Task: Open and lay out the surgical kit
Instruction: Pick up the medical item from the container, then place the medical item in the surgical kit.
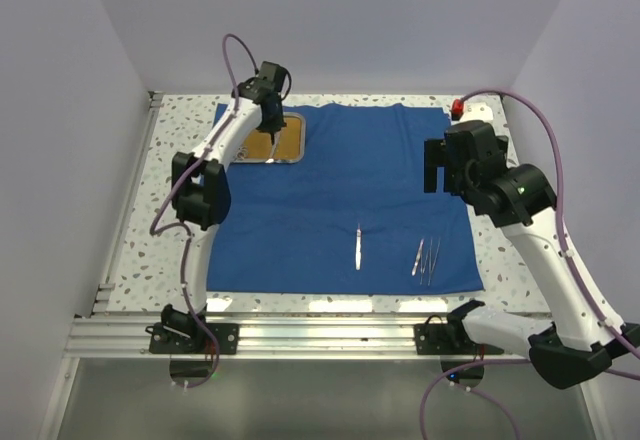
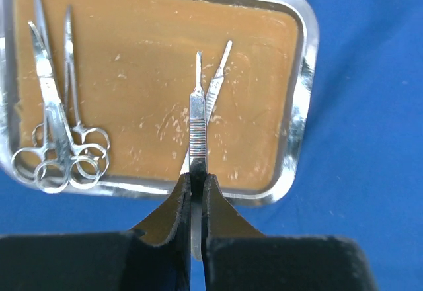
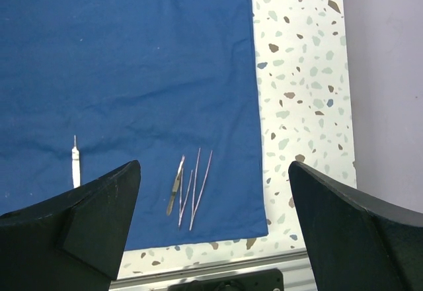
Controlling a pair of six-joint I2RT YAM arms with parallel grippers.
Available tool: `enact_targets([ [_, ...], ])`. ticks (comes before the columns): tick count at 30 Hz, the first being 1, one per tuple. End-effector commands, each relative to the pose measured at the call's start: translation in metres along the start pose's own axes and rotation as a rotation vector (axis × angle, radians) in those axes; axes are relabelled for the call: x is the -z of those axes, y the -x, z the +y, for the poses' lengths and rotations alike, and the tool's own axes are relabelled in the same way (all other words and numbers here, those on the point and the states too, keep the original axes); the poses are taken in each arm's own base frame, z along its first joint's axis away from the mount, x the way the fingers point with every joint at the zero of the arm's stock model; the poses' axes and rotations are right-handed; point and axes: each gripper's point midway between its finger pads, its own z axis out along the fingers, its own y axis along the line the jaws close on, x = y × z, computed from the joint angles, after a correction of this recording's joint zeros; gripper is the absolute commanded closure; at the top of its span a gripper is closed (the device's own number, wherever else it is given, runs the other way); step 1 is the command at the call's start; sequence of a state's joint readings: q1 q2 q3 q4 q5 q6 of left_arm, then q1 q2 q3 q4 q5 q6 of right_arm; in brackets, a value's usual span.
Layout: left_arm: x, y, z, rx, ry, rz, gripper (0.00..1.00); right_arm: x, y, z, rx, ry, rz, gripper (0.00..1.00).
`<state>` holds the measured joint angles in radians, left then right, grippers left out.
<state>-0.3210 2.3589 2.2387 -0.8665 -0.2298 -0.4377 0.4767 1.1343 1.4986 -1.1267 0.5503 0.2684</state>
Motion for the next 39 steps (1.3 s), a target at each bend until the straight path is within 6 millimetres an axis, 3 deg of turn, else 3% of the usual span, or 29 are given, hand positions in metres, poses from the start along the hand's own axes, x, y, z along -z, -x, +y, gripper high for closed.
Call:
enact_targets([
  [1, 0.065, 0.025, 0.003, 0.060, -0.048, -0.067, 1.00, 0.007, 0.008, 0.003, -0.027, 0.044, -0.052, 0.01],
  [5, 0.084, -0.011, -0.006, 0.040, -0.042, -0.012, 1.00, 0.008, 0.002, 0.008, -0.038, 0.086, -0.053, 0.01],
  [8, 0.103, -0.058, -0.040, 0.003, -0.078, 0.038, 1.00, 0.011, -0.002, 0.012, -0.058, 0.120, -0.057, 0.01],
  [9, 0.110, -0.092, -0.058, 0.001, -0.109, 0.089, 1.00, 0.011, -0.005, 0.014, -0.061, 0.129, -0.050, 0.01],
  [11, 0.126, -0.119, -0.090, 0.071, -0.222, 0.133, 1.00, 0.013, -0.010, 0.019, -0.077, 0.163, -0.040, 0.01],
  [12, 0.125, -0.160, -0.103, 0.038, -0.240, 0.194, 1.00, 0.014, -0.012, 0.020, -0.081, 0.174, -0.037, 0.01],
  [14, 0.128, -0.183, -0.124, 0.047, -0.282, 0.194, 1.00, 0.016, -0.016, 0.022, -0.092, 0.192, -0.026, 0.01],
  [15, 0.132, -0.211, -0.137, 0.026, -0.286, 0.225, 1.00, 0.019, -0.020, 0.024, -0.097, 0.210, -0.023, 0.02],
  [18, 0.131, -0.251, -0.154, -0.012, -0.266, 0.264, 1.00, 0.024, -0.026, 0.022, -0.098, 0.226, -0.010, 0.02],
  [21, 0.129, -0.270, -0.167, -0.041, -0.262, 0.266, 1.00, 0.029, -0.032, 0.019, -0.085, 0.231, 0.000, 0.02],
  [28, 0.127, -0.284, -0.188, -0.050, -0.291, 0.272, 0.99, 0.041, -0.036, 0.011, -0.072, 0.233, 0.002, 0.02],
  [29, 0.125, -0.287, -0.189, -0.054, -0.288, 0.281, 0.85, 0.040, -0.036, 0.009, -0.070, 0.222, 0.000, 0.02],
  [31, 0.127, -0.291, -0.190, -0.065, -0.291, 0.298, 0.65, 0.040, -0.035, 0.008, -0.066, 0.214, -0.001, 0.02],
  [32, 0.128, -0.291, -0.189, -0.069, -0.287, 0.300, 0.48, 0.039, -0.035, 0.007, -0.065, 0.210, -0.002, 0.02],
  [35, 0.144, -0.277, -0.189, -0.090, -0.288, 0.280, 0.36, 0.035, -0.036, 0.006, -0.062, 0.194, 0.001, 0.02],
  [36, 0.154, -0.262, -0.195, -0.089, -0.303, 0.248, 0.35, 0.034, -0.036, 0.005, -0.058, 0.182, 0.000, 0.02],
  [39, 0.176, -0.220, -0.182, -0.123, -0.271, 0.163, 0.32, 0.031, -0.036, 0.001, -0.050, 0.155, -0.002, 0.01],
])
